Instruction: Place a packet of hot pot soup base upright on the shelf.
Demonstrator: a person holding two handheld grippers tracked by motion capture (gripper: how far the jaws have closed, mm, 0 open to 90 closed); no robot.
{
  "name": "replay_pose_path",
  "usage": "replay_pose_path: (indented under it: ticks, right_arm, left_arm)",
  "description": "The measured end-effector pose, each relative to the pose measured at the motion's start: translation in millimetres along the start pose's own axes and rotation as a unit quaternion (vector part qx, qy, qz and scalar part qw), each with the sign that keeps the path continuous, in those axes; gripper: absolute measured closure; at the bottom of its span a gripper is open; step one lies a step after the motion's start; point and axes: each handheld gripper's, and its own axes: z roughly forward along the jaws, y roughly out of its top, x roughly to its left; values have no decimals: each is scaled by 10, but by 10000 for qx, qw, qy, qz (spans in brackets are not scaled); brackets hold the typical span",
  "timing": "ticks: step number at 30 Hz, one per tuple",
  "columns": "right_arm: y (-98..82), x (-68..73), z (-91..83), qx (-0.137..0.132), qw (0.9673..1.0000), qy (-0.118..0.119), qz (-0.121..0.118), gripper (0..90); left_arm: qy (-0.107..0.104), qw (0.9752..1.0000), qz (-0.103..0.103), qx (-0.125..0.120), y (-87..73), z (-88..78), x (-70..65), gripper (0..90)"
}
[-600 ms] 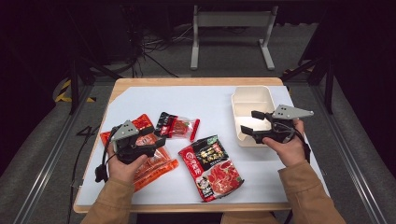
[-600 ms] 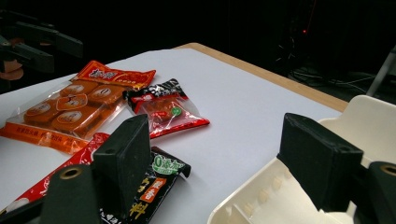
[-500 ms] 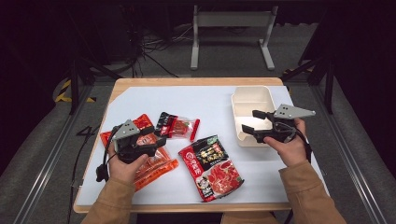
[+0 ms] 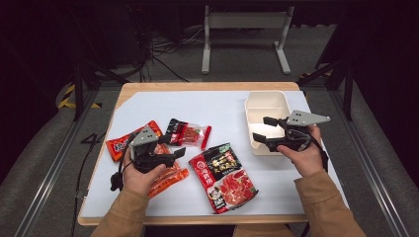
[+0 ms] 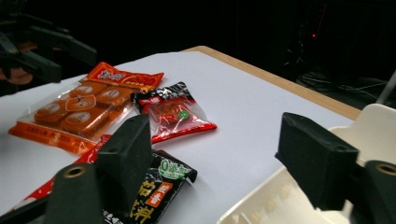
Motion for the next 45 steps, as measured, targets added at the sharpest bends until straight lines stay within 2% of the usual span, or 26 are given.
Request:
replay_pose_path:
  ticks: [2,5,9,11,15,18,21,23,27,28,29,33,34,41,44,45]
  right_arm:
    - [-10,0,21,-11,9998,-91,179,137]
    - [-15,2,20,-17,9997,-153,195,146]
    - [-7,16,-2,52,9999,-149,63,198]
    - [-3,23,-9,148,9998,-106,-94,244]
    - [-2,40,-17,212,9996,-75,-179,288]
    - [2,46,-38,391,9988,-52,-277,360]
    - [5,57,-47,438,9987,24,-273,406]
    - [4,76,-41,495,9985,100,-200,415]
    - [10,104,-24,513,9979,55,-389,412]
    - [10,109,-17,519,9977,68,-427,411]
    - [10,111,-14,529,9976,91,-429,410]
    - [12,131,-1,453,9976,173,-489,406]
    - [11,136,-1,494,9978,213,-399,414]
    - [11,155,4,608,9975,211,-290,434]
    - [9,171,1,656,9974,311,10,435]
    - [10,177,0,698,9972,274,-1,441]
  left_arm:
    - [-49,10000,1,49,7,38,-17,262]
    - [-33,9999,63,136,14,103,-64,263]
    - [30,9993,173,322,7,194,-131,264]
    - [29,9986,290,432,6,259,-170,264]
    - [-81,9983,194,547,-2,364,-188,267]
    - [-182,9975,182,652,-29,443,-181,302]
    - [-243,9968,122,754,-70,513,-175,330]
    - [-277,9966,118,768,-93,538,-161,342]
    - [-293,9959,-59,857,-136,593,-145,349]
    - [-273,9956,-25,897,-142,605,-140,348]
    - [-307,9948,-99,962,-155,628,-142,349]
    - [-315,9932,-120,1116,-183,688,-147,355]
    - [-312,9930,-108,1131,-186,697,-144,354]
    - [-334,9903,-294,1319,-237,780,-114,376]
    - [-296,9887,-156,1458,-262,814,-122,419]
    - [-285,9884,-130,1484,-274,826,-127,428]
